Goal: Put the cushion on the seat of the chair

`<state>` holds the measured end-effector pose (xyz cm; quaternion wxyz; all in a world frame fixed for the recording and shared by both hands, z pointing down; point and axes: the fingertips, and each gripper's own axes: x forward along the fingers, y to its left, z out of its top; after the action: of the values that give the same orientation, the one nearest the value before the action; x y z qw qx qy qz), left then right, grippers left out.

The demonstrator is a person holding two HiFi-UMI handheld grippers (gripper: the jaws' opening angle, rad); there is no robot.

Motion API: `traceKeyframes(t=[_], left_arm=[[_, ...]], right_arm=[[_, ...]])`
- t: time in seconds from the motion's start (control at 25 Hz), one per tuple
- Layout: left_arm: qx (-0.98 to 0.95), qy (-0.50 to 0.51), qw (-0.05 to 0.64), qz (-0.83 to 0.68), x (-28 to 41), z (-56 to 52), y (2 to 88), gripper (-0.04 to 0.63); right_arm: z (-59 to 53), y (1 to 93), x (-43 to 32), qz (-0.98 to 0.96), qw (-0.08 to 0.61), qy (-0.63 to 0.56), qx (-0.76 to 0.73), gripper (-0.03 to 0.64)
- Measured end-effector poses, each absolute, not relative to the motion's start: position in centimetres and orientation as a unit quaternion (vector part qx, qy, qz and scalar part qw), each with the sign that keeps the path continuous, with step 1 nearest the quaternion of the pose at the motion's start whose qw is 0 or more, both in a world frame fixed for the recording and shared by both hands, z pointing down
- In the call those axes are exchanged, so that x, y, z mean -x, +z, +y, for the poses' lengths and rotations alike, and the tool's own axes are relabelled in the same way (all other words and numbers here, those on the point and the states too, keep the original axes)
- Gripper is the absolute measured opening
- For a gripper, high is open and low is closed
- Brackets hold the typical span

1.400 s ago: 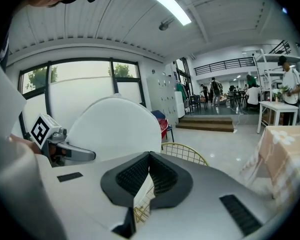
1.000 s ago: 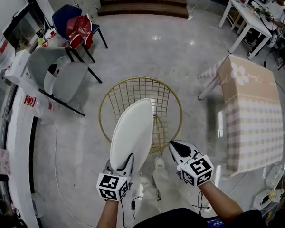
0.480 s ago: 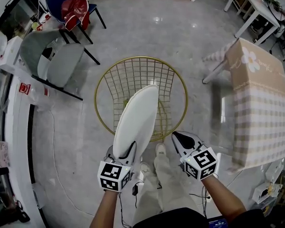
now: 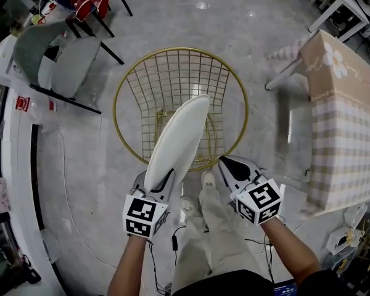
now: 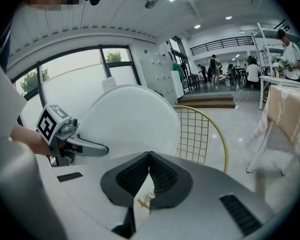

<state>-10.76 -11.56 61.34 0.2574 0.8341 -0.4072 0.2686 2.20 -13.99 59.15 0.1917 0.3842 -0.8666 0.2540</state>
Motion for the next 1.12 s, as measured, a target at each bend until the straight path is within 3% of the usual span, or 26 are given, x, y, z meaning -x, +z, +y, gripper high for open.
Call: traceKeyframes(t=[0.76, 1.12], left_arm=[[-0.861, 0.342, 0.237, -0.294, 9.1, -11.2, 65.4, 0.074], [-0.859, 0.434, 0.203, -0.182, 8.6, -10.6, 67.6, 0.074]], right_arm=[[-13.2, 65.5, -3.4, -0.84, 0.185, 0.308, -0.407, 0.018], [-12.6, 68.0, -3.9, -0.83, 0.19, 0.333, -0.406, 0.018]])
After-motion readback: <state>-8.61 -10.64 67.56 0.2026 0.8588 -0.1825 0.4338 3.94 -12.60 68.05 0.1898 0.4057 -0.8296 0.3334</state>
